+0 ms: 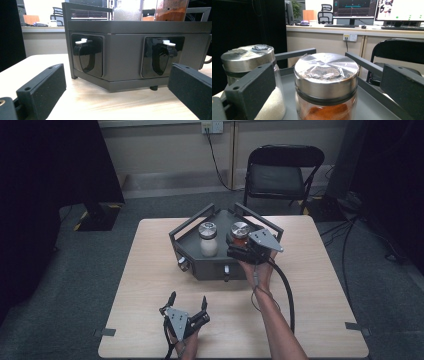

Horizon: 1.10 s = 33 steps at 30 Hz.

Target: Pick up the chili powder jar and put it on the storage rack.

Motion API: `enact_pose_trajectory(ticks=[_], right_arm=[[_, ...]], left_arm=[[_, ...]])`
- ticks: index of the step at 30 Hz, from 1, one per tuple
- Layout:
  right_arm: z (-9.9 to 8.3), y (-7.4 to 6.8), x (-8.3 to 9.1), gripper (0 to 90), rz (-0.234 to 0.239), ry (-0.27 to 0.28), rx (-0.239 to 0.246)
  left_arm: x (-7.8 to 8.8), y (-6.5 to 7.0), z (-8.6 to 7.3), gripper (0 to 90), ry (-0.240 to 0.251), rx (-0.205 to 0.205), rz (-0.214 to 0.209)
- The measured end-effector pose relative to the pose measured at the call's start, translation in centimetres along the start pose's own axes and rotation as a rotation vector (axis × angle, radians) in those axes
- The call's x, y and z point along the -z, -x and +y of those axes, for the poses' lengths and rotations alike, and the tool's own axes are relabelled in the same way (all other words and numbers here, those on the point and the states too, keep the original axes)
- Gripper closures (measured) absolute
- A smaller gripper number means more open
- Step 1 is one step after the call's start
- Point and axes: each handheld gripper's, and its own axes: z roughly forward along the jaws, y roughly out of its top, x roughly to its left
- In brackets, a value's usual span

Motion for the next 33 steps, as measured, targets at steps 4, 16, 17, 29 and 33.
enact_pose_trajectory(ticks=[4,16,17,29,33], right_arm=[[-0.1,0.1,0.5,0.0,0.003,0.008,-0.012],[-1.3,0.2,2.9,0.0,0.021,0.052,-0.023],[-1.3,0.2,3.1,0.0,0.024,0.054,-0.025],[-2.5,0.4,5.4,0.0,0.033,0.068,-0.014],[-3.2,0.4,5.9,0.0,0.04,0.07,-0.015]], left_arm=[[0.0,0.0,0.0,1.4,0.001,0.0,0.0],[0.0,0.0,0.0,1.4,0.0,-0.001,0.0],[0.0,0.0,0.0,1.4,0.0,-0.001,0.0],[0.0,0.0,0.0,1.3,0.001,0.0,0.0],[0.0,0.0,0.0,1.3,0.001,0.0,0.0]])
